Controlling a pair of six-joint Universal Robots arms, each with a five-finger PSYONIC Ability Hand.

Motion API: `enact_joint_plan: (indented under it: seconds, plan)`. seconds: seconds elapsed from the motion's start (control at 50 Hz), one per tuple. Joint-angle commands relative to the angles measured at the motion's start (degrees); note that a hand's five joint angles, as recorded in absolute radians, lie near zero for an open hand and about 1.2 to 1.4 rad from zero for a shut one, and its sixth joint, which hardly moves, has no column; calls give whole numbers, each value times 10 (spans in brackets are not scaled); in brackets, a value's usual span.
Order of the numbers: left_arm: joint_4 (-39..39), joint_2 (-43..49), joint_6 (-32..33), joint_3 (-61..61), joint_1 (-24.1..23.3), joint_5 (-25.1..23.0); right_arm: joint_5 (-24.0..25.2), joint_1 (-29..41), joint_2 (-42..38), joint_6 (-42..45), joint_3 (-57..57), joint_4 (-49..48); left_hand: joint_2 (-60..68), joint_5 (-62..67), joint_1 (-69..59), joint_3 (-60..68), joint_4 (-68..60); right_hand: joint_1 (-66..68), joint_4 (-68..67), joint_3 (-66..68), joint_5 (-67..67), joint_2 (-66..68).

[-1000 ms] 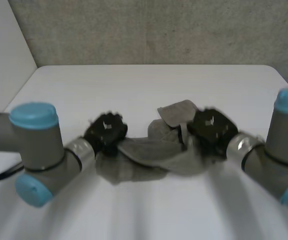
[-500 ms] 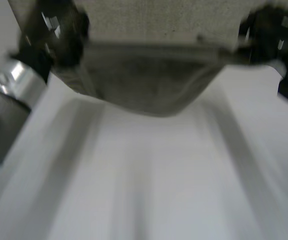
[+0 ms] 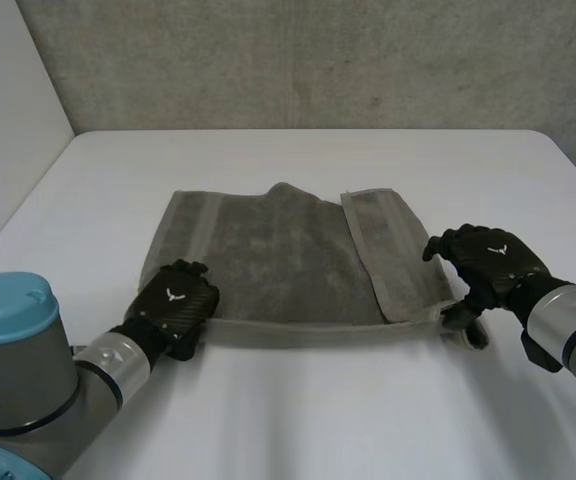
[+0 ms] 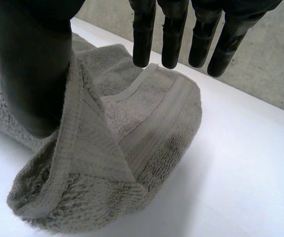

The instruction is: Fold the towel.

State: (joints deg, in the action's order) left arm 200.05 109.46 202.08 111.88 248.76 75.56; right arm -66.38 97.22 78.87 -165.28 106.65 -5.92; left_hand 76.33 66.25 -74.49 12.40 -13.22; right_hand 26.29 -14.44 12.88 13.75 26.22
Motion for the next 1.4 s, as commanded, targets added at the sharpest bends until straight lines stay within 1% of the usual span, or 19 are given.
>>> enact_joint_plan:
  seconds: [0.02, 0.1, 0.44, 0.56, 0.6, 0.62, 0.64, 0.72, 0.82, 0.86, 0.88, 0.98, 1.1, 1.12, 1.14, 1.16, 1.18, 1.28, 1.4]
  plan:
    - [1, -17, -2, 2, 8, 9, 1, -7, 1, -3, 5, 13, 10, 11, -28, -24, 32, -34, 44, -29, -9, -34]
    - [1, -17, -3, 8, 9, 9, 5, -8, 7, -5, 18, 16, -102, -102, 84, -24, 32, -17, 44, -29, 8, -17]
    - [-3, -17, -2, 27, 1, 6, 7, 8, 30, -56, 22, 19, -172, -171, 153, -24, 32, 47, 44, -29, 72, 47]
    - [-4, -17, -2, 29, -1, 6, 12, 12, 22, -52, 25, 13, -175, -174, 157, -24, 32, 206, 44, -29, 232, 207]
    - [-4, -18, -2, 29, -1, 6, 29, 10, 14, -51, 33, 11, -175, -174, 157, -24, 32, 388, 44, -29, 414, 389]
    - [-4, -18, -2, 29, -1, 6, 29, 9, 14, -51, 33, 11, -175, -174, 157, -24, 32, 390, 44, -29, 415, 390]
    - [-4, -19, -2, 29, -1, 6, 42, 6, 6, -50, 34, 11, -175, -174, 157, -24, 32, 536, 44, -29, 561, 536]
    - [-4, -21, -2, 28, 0, 6, 73, 0, -3, -53, 36, 12, -175, -174, 157, -24, 32, 537, 44, -29, 562, 538]
    - [-4, -23, -2, 27, 1, 6, 70, -79, 36, -58, 40, 12, -175, -174, 157, -24, 32, 537, 44, -29, 562, 538]
    - [-4, -24, -2, 27, 1, 5, 66, -156, 86, -60, 52, 7, -177, -176, 158, -24, 32, 537, 44, -29, 562, 538]
    - [-4, -24, -2, 27, 1, 5, 66, -157, 86, -60, 52, 7, -177, -176, 158, -24, 32, 537, 44, -29, 562, 538]
    - [-4, -24, -2, 27, 1, 3, 78, -280, 111, -58, 94, -31, -177, -176, 158, -24, 32, 537, 44, -29, 562, 538]
    - [-4, -25, -2, 28, -1, 3, 85, -344, 113, -27, 127, -51, -177, -176, 158, -24, 32, 537, 44, -29, 562, 538]
    - [-4, -26, -2, 29, -1, 3, 82, -352, 113, -5, 136, -50, -177, -176, 158, -24, 32, 388, 44, -29, 413, 389]
    - [-4, -26, -2, 29, -1, 3, 79, -351, 113, 16, 142, -46, -177, -176, 158, -24, 32, 67, 44, -29, 92, 67]
    - [-4, -28, -2, 29, -2, 2, 79, -351, 113, 16, 142, -46, -177, -176, 158, -24, 32, 63, 44, -29, 89, 64]
    - [-4, -28, -2, 29, -2, 2, 72, -349, 114, 29, 145, -42, -177, -176, 158, -24, 32, -158, 44, -29, -133, -157]
    - [-4, -31, -2, 28, -6, 2, 71, -341, 119, 37, 144, -19, -177, -176, 158, -24, 32, -163, 44, -29, -138, -162]
    - [-4, -32, -2, 29, -6, 2, 71, -289, 124, 37, 127, -5, -177, -176, 158, -24, 32, -163, 44, -29, -138, -162]
